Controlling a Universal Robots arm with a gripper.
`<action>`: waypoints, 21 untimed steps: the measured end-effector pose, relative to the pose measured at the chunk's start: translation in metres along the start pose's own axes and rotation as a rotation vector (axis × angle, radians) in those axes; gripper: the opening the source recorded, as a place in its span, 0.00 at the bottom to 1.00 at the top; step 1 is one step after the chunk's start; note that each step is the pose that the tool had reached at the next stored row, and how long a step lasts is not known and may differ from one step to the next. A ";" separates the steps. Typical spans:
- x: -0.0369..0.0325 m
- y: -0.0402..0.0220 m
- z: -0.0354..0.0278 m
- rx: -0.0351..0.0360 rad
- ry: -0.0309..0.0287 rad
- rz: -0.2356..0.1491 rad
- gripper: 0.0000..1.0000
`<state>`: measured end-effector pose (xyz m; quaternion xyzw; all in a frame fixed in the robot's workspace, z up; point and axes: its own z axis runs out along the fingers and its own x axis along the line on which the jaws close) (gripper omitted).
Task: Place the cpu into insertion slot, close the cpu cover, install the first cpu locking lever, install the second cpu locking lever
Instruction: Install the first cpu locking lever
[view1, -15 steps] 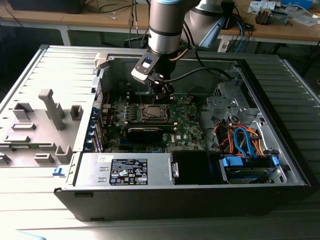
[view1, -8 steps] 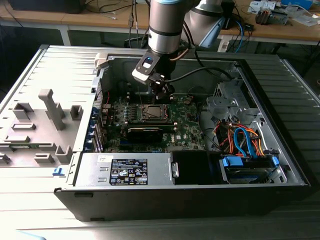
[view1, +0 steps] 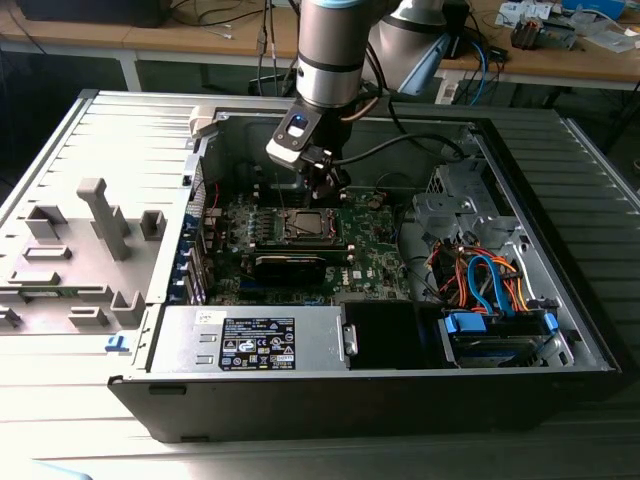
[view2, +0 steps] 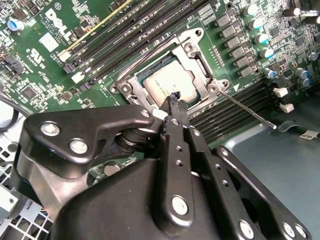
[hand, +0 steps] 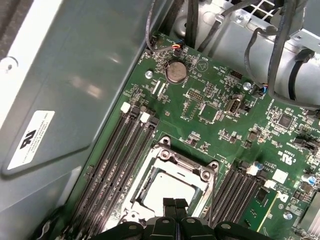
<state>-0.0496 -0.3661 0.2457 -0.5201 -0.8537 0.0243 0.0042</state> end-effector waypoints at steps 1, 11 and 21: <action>0.0000 0.0000 0.0000 -0.0001 -0.0002 -0.003 0.11; 0.0000 0.0000 0.0000 -0.0008 -0.0019 -0.042 0.11; 0.0000 0.0000 0.0000 -0.0030 -0.0075 -0.164 0.11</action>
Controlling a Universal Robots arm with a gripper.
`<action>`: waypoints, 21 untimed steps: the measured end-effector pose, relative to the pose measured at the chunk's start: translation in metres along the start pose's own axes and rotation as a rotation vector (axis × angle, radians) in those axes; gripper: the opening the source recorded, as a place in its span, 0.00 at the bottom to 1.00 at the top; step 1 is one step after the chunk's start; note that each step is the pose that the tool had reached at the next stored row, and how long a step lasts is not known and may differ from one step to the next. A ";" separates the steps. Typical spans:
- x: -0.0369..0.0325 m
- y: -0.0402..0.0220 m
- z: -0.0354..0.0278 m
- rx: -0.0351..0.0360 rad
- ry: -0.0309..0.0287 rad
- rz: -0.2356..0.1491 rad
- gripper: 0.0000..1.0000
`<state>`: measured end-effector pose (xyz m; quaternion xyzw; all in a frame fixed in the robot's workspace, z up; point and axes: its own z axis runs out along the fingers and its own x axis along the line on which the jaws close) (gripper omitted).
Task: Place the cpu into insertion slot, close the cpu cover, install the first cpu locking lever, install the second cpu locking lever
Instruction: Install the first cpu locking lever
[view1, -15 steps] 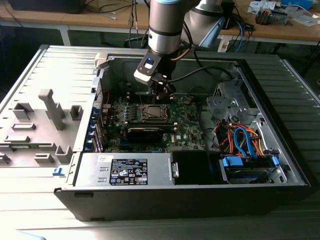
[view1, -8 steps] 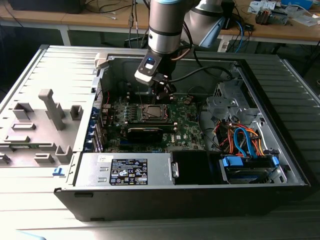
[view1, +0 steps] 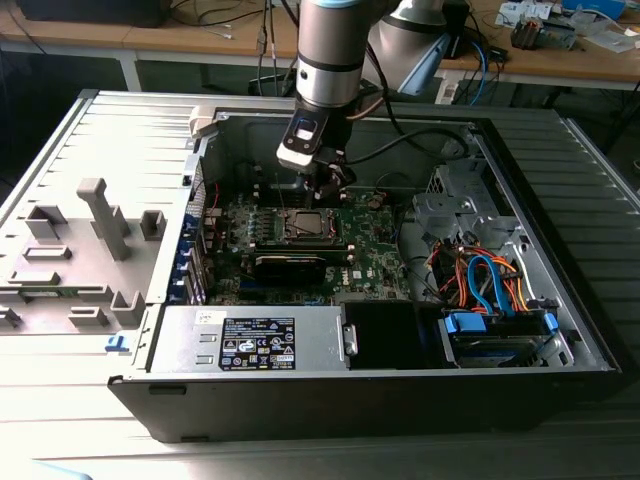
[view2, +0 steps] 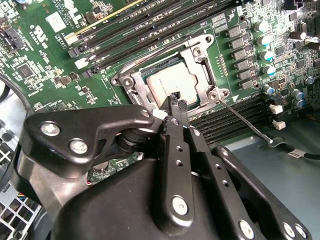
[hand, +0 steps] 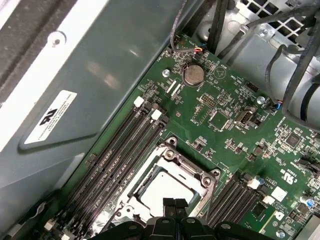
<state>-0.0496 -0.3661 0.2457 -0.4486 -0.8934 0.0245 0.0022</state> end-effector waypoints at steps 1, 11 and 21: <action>0.0000 0.0000 0.0000 -0.0001 -0.0001 -0.003 0.11; 0.0000 0.0000 0.0000 -0.0008 -0.0019 -0.040 0.11; 0.0000 0.0000 0.0000 -0.0015 -0.0039 -0.085 0.11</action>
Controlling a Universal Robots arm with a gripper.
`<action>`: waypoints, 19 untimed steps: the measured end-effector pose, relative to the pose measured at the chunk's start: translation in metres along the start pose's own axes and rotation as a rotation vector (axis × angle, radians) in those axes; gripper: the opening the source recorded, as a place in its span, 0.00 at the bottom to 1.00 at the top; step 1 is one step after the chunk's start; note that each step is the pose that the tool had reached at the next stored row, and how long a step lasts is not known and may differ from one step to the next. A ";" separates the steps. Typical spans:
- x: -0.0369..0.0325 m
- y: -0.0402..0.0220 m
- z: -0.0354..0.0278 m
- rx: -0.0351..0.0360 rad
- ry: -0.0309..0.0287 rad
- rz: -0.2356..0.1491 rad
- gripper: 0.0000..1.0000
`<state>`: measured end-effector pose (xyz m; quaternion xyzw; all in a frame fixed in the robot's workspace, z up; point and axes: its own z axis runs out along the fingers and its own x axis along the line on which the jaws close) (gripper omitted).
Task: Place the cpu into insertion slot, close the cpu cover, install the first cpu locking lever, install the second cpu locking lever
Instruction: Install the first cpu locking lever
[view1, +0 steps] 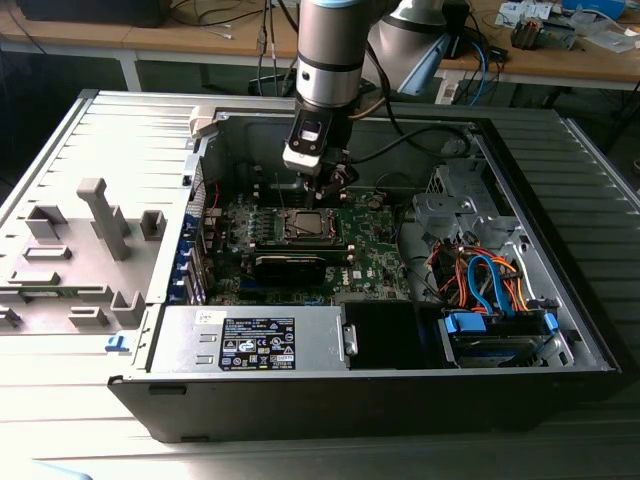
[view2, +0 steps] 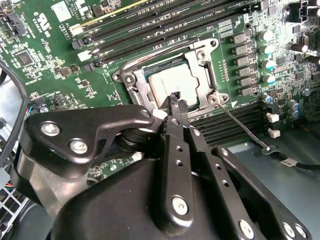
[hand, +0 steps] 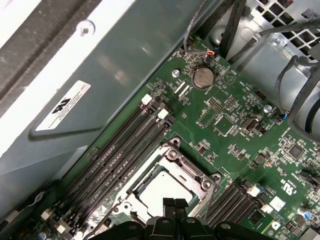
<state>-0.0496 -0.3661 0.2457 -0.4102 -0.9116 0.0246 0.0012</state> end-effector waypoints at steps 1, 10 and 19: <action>0.0000 0.0000 0.0000 0.0000 -0.0002 -0.004 0.11; 0.0000 0.0000 0.0000 -0.0006 -0.0014 -0.032 0.11; 0.0000 0.0000 0.0000 -0.0011 -0.0027 -0.059 0.11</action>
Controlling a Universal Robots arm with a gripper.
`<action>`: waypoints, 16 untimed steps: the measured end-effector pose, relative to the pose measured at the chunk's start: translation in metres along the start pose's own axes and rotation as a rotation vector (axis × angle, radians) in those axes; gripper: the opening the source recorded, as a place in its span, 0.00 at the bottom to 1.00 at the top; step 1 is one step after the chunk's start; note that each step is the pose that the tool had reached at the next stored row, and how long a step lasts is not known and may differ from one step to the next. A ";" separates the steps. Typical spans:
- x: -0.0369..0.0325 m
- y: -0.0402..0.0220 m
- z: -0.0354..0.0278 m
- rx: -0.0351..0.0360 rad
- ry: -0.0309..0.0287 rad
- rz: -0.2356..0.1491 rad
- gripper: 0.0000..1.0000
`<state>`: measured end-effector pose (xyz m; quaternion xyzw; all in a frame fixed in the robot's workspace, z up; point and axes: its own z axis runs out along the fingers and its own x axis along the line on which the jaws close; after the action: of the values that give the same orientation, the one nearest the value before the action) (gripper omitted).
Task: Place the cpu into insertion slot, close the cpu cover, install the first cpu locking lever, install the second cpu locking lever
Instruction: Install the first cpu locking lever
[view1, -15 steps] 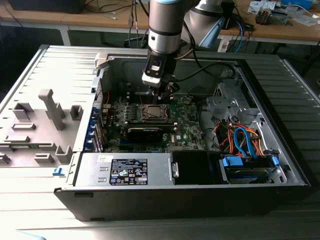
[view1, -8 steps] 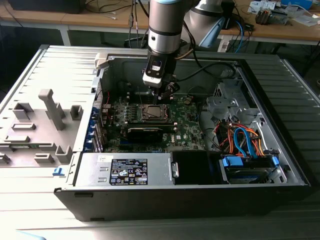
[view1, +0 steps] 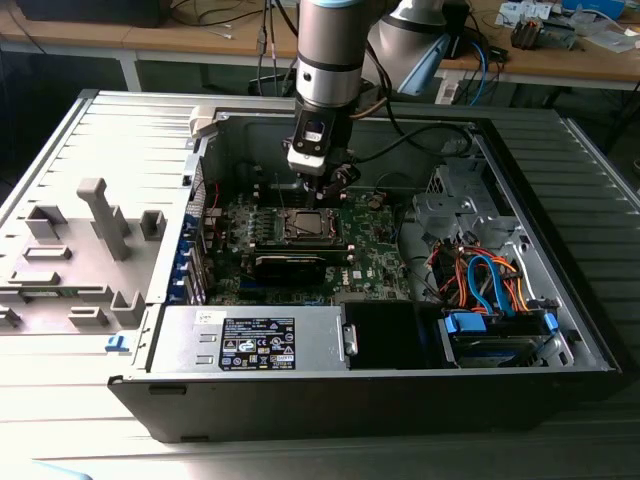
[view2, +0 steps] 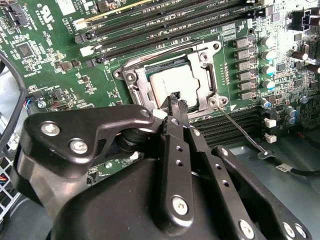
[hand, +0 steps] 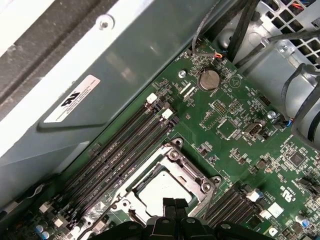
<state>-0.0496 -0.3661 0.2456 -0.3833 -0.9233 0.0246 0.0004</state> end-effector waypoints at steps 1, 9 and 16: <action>0.0000 0.0000 0.0000 0.0000 -0.0001 -0.003 0.11; 0.0000 0.0000 0.0000 -0.0004 -0.0011 -0.025 0.11; 0.0000 0.0000 0.0000 -0.0009 -0.0023 -0.051 0.11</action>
<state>-0.0496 -0.3661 0.2456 -0.3596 -0.9328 0.0246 -0.0002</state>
